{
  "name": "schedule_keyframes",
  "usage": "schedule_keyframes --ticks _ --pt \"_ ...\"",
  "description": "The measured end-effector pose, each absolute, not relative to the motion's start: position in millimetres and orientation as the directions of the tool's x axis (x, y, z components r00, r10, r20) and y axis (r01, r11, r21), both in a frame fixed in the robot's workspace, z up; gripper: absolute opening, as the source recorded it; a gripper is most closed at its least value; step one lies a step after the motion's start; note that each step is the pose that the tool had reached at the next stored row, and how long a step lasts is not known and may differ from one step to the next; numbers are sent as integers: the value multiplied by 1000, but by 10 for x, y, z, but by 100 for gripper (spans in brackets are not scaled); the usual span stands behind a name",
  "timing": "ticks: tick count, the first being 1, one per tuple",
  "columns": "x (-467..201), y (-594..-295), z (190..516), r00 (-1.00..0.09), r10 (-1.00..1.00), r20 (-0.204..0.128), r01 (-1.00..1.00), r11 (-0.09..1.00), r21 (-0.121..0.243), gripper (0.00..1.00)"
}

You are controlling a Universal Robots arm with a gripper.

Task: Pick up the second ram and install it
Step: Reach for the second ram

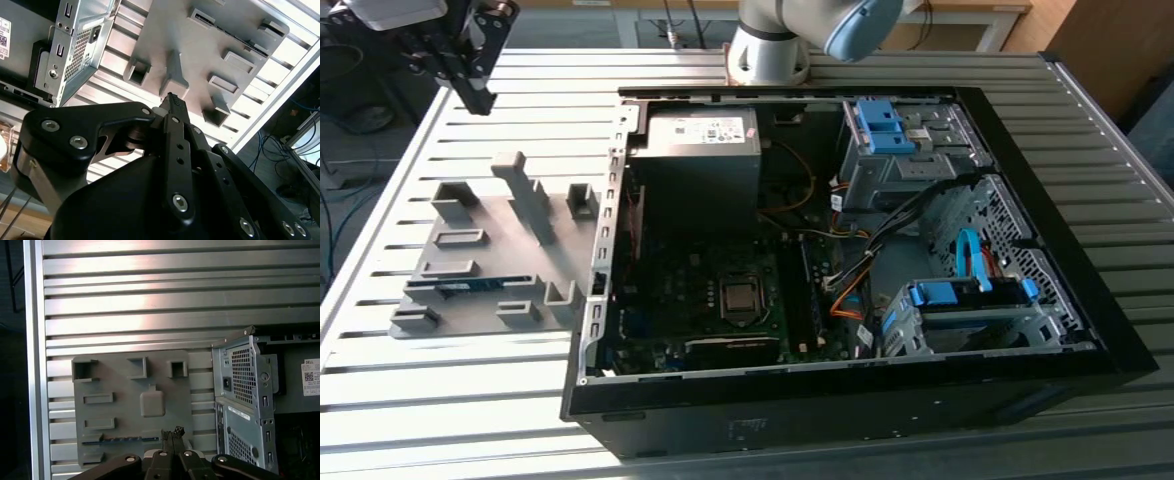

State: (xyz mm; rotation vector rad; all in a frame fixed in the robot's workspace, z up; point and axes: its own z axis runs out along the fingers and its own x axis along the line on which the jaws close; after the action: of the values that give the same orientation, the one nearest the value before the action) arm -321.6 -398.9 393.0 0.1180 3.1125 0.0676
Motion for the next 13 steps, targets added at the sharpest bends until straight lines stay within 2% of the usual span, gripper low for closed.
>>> schedule_keyframes --ticks 13 --pt "-3305 -3990 3929 -997 76 -24 75 996 44 11"
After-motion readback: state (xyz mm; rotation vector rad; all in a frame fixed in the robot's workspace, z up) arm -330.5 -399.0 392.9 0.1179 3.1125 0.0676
